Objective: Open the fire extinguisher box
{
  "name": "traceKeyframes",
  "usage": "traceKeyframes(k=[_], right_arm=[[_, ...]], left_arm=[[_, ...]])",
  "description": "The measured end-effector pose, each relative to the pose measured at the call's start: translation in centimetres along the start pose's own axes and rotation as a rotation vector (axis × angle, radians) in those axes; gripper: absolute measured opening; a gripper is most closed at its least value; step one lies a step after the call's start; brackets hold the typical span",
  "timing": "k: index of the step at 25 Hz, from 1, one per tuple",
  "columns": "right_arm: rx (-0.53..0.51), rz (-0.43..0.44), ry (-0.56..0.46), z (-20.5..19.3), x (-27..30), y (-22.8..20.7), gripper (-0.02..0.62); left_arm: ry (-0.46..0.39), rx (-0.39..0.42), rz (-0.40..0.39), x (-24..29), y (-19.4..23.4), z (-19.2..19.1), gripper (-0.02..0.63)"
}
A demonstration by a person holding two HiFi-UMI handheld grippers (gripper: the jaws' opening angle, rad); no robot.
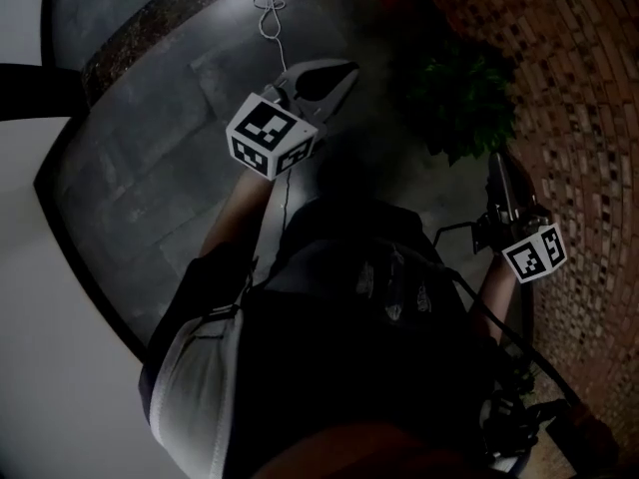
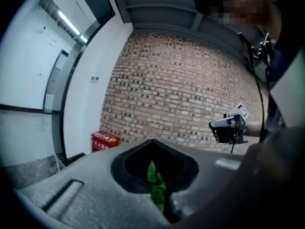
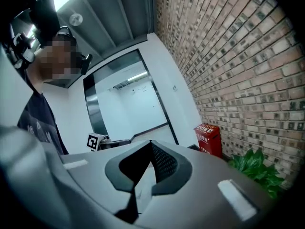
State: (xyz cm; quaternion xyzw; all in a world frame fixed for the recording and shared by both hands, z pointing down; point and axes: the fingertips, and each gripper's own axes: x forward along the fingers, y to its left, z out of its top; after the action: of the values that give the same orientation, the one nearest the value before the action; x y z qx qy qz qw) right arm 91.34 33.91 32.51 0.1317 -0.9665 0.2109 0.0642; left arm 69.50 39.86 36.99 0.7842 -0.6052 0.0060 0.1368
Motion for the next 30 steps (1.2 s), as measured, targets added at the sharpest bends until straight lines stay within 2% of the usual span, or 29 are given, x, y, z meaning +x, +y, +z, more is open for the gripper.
traceKeyframes(k=[3, 5, 13, 18, 24, 28, 30], right_arm=[[0.017, 0.012, -0.002, 0.6, 1.7, 0.5, 0.000], [0.041, 0.025, 0.006, 0.3, 2.9, 0.9, 0.000], [0.015, 0.068, 0.135, -2.6, 7.6, 1.8, 0.000], [0.045, 0.110, 0.150, -2.6, 9.8, 0.7, 0.000], [0.086, 0.166, 0.123, -1.6, 12.8, -3.1, 0.000], [0.144, 0.191, 0.079, -1.0, 14.4, -6.8, 0.000], [0.135, 0.225, 0.075, -0.6, 15.0, -7.6, 0.000]], left_arm=[[-0.023, -0.007, 0.102, -2.5, 4.2, 0.7, -0.002], [-0.039, -0.036, 0.118, -3.9, 5.6, 0.9, -0.002], [0.021, -0.108, 0.172, -5.1, 8.0, -2.3, -0.002], [0.072, -0.112, 0.200, -4.8, 9.3, -2.5, -0.002], [0.139, -0.087, 0.254, -2.1, 12.0, -1.6, -0.002], [0.194, -0.047, 0.227, 1.9, 11.9, -0.3, -0.002], [0.204, -0.025, 0.200, 3.8, 11.2, 0.6, -0.002]])
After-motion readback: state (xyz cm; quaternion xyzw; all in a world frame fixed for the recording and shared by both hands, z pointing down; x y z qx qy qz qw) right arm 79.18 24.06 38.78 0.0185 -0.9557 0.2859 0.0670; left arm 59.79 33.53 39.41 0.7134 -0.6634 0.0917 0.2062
